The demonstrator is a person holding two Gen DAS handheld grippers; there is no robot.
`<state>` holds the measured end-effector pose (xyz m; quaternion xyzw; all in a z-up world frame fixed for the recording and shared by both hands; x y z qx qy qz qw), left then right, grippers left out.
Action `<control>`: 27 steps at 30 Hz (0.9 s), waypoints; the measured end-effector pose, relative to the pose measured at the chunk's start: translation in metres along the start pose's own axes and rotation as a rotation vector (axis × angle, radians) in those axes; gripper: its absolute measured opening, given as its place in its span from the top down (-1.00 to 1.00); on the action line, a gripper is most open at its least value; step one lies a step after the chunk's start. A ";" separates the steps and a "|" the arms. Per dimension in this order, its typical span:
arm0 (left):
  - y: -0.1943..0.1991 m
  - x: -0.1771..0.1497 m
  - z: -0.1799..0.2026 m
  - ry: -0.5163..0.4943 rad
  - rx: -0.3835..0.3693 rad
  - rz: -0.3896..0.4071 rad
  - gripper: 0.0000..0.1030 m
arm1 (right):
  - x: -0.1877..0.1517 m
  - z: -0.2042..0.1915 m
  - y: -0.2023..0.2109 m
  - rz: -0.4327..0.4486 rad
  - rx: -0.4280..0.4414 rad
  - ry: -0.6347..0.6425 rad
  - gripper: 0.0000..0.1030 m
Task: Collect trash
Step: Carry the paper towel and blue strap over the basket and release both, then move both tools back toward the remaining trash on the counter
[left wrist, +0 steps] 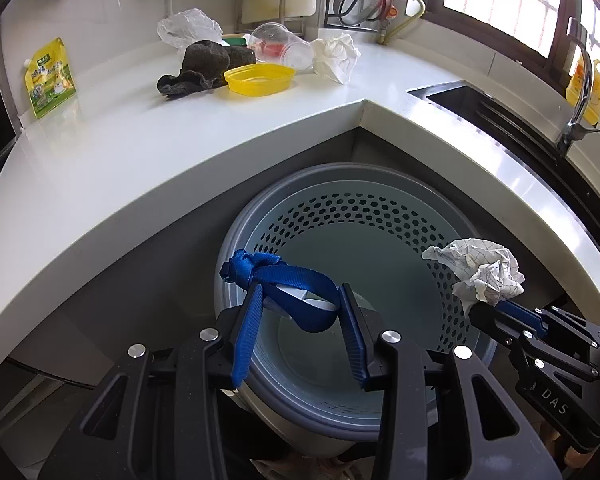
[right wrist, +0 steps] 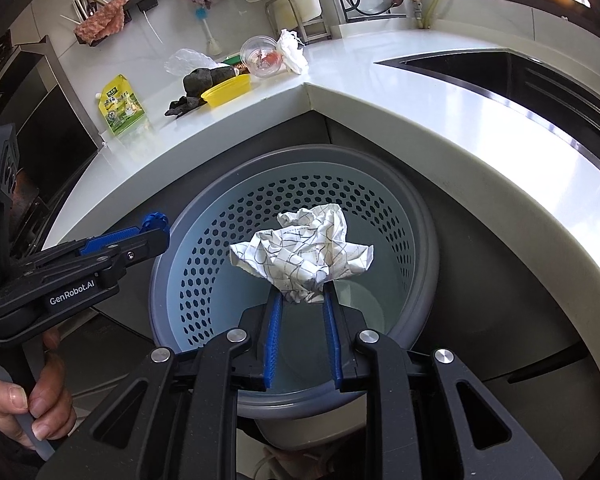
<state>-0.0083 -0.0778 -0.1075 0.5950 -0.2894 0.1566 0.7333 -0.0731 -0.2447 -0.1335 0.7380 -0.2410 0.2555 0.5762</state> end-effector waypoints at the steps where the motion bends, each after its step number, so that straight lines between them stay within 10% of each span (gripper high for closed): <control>1: -0.001 0.000 0.000 0.000 0.000 -0.003 0.26 | 0.000 0.000 0.000 -0.002 -0.001 0.001 0.60; 27: 0.007 0.001 -0.014 0.044 0.012 0.007 -0.26 | 0.001 0.005 0.009 0.038 -0.024 -0.023 0.04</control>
Point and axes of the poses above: each gripper's, at about its wrist camera, not at the fingertips, and y roughly against the way its jaws point, z to its right, x to its top, the point moved 4 cm from there along -y, roughly the way its jaws point, and after that the axes turned 6 degrees about y, right-handed, at the moved point
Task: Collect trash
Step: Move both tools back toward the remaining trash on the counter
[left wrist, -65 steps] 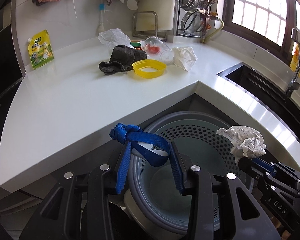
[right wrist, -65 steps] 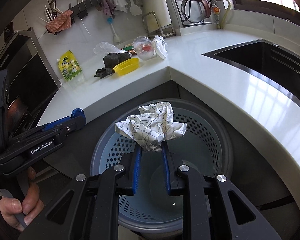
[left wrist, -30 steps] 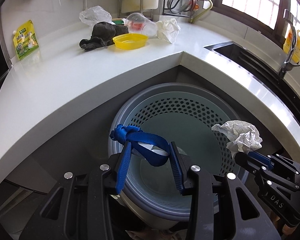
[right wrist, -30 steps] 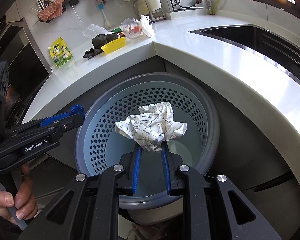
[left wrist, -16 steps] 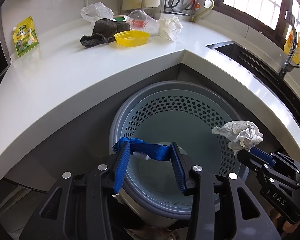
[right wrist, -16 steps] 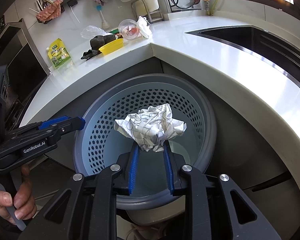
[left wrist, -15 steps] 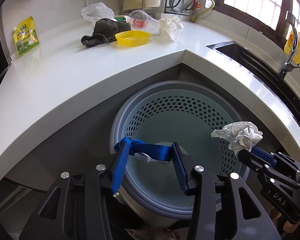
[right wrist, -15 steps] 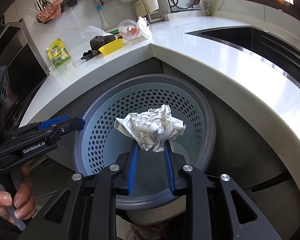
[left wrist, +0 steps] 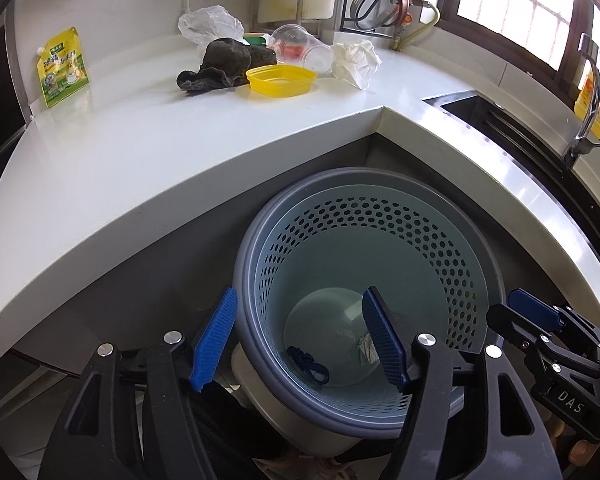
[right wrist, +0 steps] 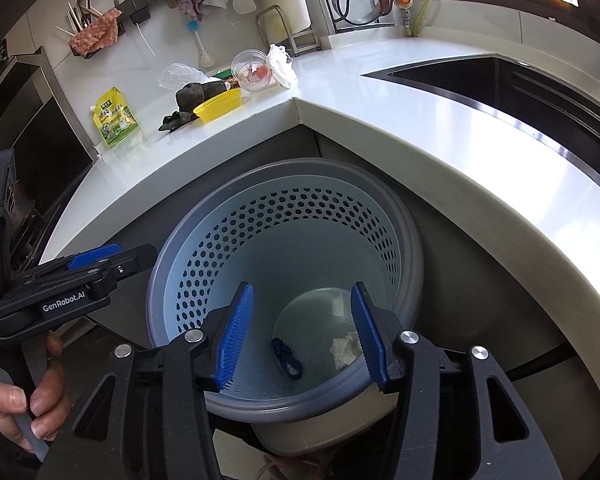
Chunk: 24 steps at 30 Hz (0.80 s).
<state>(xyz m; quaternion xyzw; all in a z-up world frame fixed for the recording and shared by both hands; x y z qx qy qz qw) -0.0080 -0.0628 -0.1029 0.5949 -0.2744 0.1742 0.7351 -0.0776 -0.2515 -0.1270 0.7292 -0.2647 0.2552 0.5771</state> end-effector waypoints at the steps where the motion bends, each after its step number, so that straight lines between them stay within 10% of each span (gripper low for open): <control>1: 0.001 0.000 0.000 0.001 0.000 0.001 -0.28 | 0.000 0.000 0.000 0.000 0.000 0.000 0.04; 24: 0.036 0.035 -0.025 0.072 0.051 0.165 -0.77 | 0.033 -0.009 0.011 0.100 -0.001 0.024 -0.21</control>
Point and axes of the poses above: each gripper's, at about its wrist camera, not at the fingertips, and y roughly against the way its jaws point, z to its right, x to its top, the point moved 4 cm from there along -y, roughly the way its jaws point, and after that the axes turned 6 degrees about y, right-handed, at the moved point
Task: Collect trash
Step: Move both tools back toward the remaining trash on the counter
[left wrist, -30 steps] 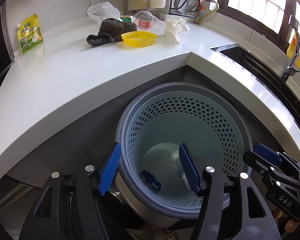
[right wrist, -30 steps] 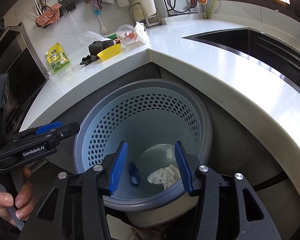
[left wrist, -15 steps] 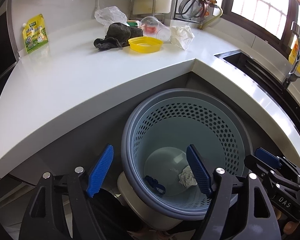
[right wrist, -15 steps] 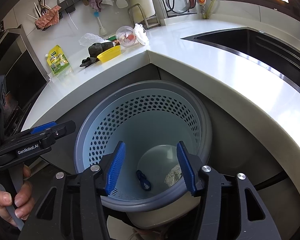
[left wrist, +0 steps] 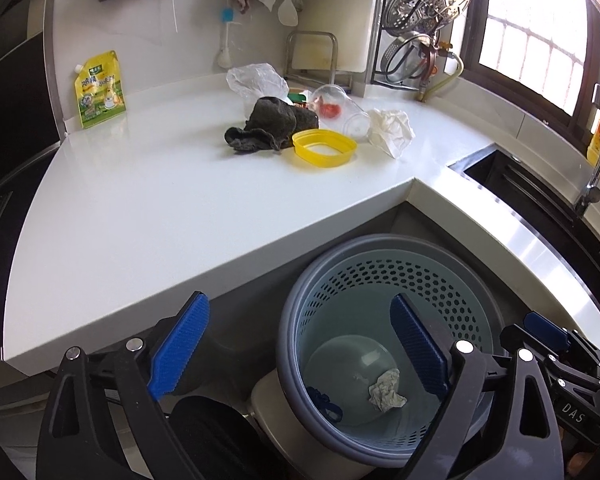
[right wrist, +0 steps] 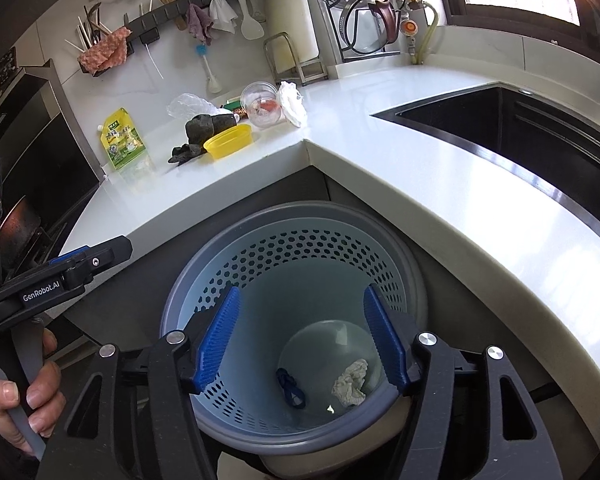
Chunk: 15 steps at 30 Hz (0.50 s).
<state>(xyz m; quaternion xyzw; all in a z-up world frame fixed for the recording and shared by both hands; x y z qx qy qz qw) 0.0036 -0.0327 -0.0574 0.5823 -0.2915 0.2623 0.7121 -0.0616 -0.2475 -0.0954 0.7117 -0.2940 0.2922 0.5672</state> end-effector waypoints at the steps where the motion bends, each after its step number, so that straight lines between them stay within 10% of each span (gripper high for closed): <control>1: 0.001 0.004 -0.001 0.004 0.003 0.011 -0.77 | 0.004 -0.001 -0.001 0.005 0.001 0.004 -0.21; 15: -0.019 0.072 -0.005 0.039 0.045 0.127 -0.86 | 0.086 0.007 -0.036 0.093 0.004 0.039 -0.24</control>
Point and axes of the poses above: each gripper's, at about its wrist camera, not at the fingertips, and y roughly against the way its jaws point, z to its right, x to its top, the point moved 4 cm from there along -y, roughly the way its jaws point, and after that the axes turned 6 degrees about y, right-handed, at the moved point
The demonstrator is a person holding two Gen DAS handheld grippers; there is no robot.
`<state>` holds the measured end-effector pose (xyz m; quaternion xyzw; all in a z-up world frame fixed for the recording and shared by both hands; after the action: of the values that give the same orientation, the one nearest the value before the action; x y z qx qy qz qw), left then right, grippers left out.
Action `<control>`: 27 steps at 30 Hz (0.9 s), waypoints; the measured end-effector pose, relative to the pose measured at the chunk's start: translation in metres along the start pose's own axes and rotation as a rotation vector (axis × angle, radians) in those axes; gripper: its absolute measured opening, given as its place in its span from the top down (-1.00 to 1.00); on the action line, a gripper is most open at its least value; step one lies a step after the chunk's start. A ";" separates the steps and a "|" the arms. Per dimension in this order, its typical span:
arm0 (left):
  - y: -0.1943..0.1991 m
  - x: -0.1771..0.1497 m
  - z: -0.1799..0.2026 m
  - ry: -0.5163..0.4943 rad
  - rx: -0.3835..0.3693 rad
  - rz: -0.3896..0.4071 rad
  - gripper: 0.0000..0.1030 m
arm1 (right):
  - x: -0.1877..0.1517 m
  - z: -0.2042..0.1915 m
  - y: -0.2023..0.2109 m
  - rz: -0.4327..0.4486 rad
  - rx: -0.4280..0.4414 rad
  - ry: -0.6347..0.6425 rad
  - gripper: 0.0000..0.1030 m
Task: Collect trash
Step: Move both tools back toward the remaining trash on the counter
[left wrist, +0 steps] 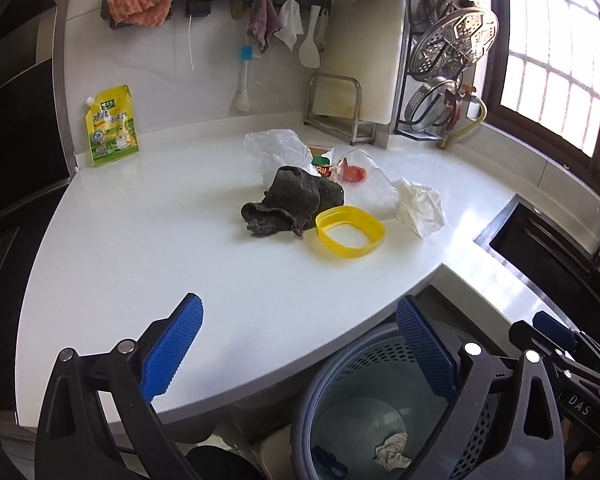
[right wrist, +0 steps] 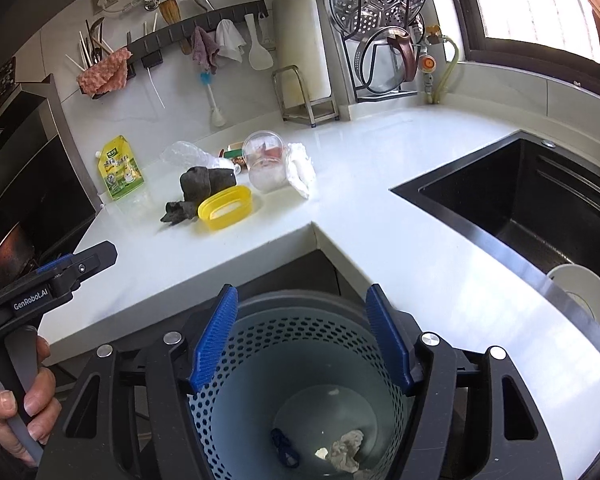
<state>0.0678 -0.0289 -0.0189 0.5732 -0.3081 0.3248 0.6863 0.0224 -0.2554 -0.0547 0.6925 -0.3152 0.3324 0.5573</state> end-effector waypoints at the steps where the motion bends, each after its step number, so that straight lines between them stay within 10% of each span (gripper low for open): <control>1: -0.003 0.003 0.000 0.003 0.006 0.003 -0.87 | 0.006 0.001 -0.003 0.004 0.003 0.003 -0.24; 27: -0.082 0.047 0.004 0.060 0.059 -0.029 -0.87 | 0.105 0.005 -0.135 -0.081 0.007 0.102 -0.28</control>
<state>0.1616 -0.0391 -0.0291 0.5877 -0.2690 0.3409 0.6827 0.1930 -0.2426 -0.0462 0.6888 -0.2569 0.3455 0.5833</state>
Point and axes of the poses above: each gripper's, at about its wrist camera, not at the fingertips, and y roughly against the way its jaws point, z to its right, x to its top, the point moved 4 cm from there along -y, roughly the way its jaws point, and after that the axes turned 6 degrees about y, right-handed, at the moved point
